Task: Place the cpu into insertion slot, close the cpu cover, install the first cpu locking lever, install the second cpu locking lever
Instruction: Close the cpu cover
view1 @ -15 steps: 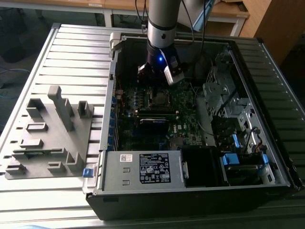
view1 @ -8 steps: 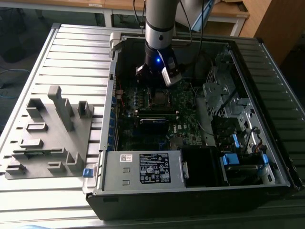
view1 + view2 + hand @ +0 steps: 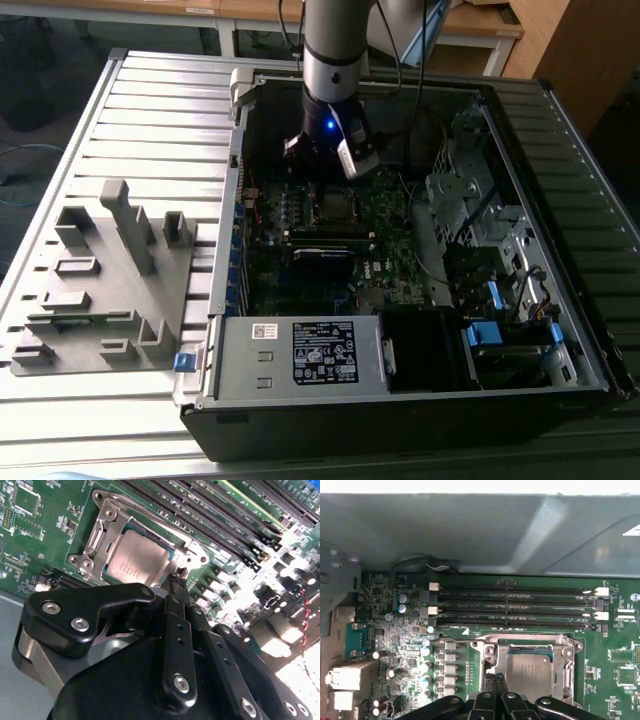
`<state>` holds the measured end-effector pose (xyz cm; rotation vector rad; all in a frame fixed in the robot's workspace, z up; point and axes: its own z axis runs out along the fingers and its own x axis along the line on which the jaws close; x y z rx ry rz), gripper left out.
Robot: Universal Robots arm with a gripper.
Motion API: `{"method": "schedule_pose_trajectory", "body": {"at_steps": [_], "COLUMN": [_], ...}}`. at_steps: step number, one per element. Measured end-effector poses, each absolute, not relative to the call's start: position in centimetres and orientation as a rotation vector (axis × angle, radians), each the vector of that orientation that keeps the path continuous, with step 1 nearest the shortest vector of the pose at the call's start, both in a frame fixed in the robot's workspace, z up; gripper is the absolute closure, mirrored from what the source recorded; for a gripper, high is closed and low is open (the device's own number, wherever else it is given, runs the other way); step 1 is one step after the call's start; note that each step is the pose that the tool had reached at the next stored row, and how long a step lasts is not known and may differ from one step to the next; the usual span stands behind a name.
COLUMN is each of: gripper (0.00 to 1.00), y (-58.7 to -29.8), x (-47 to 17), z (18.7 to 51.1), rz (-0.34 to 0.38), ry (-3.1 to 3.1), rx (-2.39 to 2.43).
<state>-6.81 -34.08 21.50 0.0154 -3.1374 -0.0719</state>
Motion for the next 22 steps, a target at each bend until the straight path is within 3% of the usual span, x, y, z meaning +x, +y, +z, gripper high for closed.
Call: {"method": "schedule_pose_trajectory", "body": {"at_steps": [22], "gripper": [0.89], "y": [-34.07], "x": [-6.84], "z": [21.12], "rz": [-0.090], "ry": [-3.138], "rx": [0.015]}}
